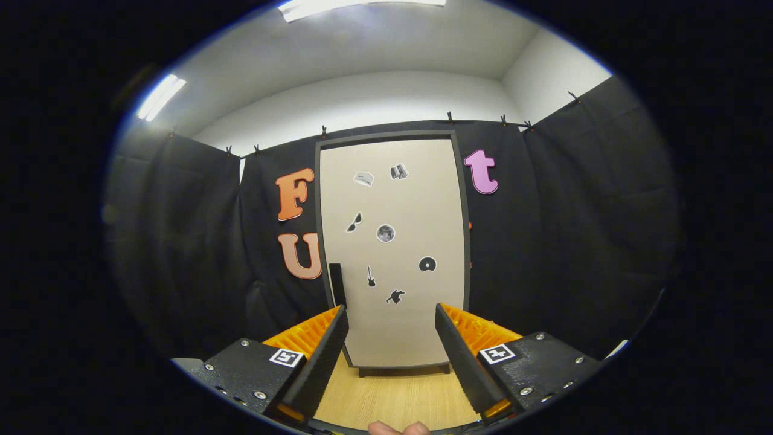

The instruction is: Open the shoe cabinet door, grab the shoes and put them into the shoe cabinet, then close the shoe cabinet door.

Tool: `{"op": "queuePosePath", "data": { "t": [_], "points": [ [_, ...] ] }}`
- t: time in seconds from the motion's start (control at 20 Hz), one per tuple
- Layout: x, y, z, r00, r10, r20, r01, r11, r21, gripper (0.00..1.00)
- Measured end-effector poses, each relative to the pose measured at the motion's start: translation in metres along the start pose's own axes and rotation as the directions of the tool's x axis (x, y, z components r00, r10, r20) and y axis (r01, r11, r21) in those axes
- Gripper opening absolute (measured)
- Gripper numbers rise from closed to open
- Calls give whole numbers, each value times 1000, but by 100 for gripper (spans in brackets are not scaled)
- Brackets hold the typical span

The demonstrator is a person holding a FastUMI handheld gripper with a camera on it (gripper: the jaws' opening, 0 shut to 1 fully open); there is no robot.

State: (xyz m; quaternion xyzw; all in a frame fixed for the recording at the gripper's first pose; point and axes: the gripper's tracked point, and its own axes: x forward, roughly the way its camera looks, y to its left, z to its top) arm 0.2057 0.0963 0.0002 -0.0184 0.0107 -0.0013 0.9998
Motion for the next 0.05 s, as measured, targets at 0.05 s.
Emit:
{"op": "queuePosePath", "data": {
  "t": [0.05],
  "points": [
    [0,0,-2,1000,-4,-3,4,1000,-7,91]
  ]
}}
